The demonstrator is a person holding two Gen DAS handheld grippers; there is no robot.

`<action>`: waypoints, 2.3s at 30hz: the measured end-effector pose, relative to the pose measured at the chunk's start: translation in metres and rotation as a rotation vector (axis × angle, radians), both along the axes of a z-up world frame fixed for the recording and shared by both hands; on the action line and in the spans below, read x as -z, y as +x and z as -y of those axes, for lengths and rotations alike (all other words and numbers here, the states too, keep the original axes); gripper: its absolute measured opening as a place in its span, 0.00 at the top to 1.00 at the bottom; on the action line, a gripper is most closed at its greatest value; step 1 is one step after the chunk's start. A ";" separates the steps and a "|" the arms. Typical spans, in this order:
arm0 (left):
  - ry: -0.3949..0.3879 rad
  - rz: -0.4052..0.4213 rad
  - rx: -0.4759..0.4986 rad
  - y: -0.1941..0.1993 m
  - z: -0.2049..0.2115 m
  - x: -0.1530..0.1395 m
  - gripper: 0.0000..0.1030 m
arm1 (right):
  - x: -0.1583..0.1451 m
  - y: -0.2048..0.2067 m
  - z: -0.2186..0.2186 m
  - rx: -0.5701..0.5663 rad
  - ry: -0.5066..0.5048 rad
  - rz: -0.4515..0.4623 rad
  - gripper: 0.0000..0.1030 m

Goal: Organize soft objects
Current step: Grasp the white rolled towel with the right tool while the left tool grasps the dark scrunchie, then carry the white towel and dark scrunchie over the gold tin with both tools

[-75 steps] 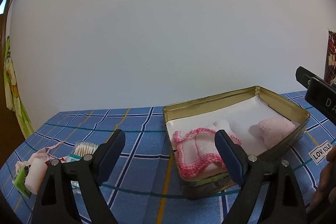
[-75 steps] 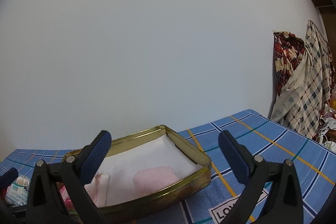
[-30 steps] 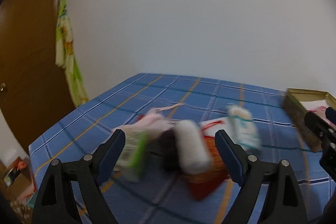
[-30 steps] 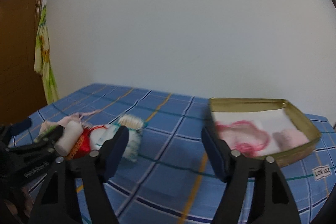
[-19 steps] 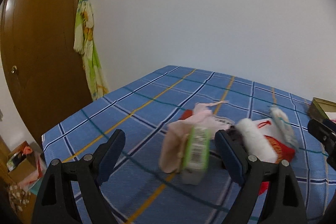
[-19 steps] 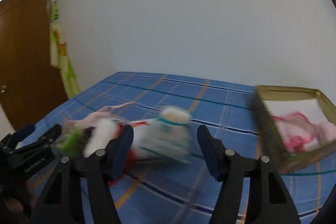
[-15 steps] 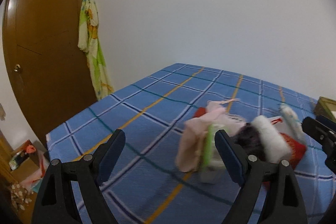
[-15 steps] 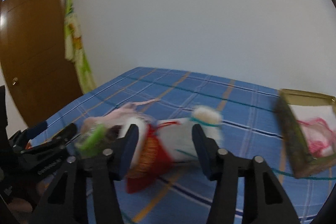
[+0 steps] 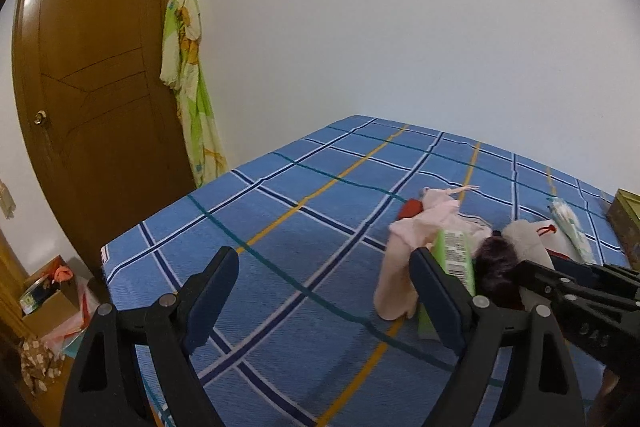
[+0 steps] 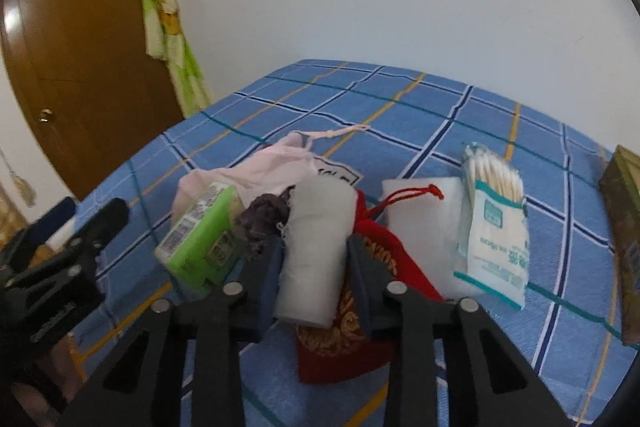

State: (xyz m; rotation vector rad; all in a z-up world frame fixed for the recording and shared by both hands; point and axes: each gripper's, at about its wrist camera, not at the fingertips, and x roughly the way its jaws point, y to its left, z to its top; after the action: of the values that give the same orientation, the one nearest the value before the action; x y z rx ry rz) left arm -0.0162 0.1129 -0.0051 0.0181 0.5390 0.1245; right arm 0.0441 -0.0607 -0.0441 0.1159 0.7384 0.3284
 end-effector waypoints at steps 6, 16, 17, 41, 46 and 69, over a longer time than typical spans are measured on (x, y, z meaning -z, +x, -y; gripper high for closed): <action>-0.021 0.025 0.103 -0.009 0.019 -0.008 0.14 | -0.032 -0.039 0.034 -0.051 0.170 0.142 0.71; -0.131 -0.069 0.339 -0.009 0.093 -0.006 0.14 | -0.037 -0.074 0.085 0.162 0.014 0.287 0.70; -0.118 -0.071 0.335 -0.005 0.101 -0.005 0.14 | -0.037 -0.075 0.090 0.171 0.019 0.286 0.70; -0.165 -0.214 0.301 0.050 0.077 0.023 0.78 | -0.038 -0.087 0.106 0.222 0.023 0.282 0.70; -0.238 -0.179 0.370 0.032 0.076 0.014 0.88 | -0.040 -0.088 0.106 0.234 0.028 0.294 0.70; -0.145 0.102 0.519 -0.025 0.155 -0.060 0.88 | -0.062 -0.129 0.172 0.407 0.004 0.458 0.70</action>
State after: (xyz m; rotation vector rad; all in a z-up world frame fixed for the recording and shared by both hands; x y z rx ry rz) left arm -0.0411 -0.0424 0.0550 0.0094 0.4259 -0.4183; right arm -0.0853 -0.2328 0.0181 0.1837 0.2484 -0.0364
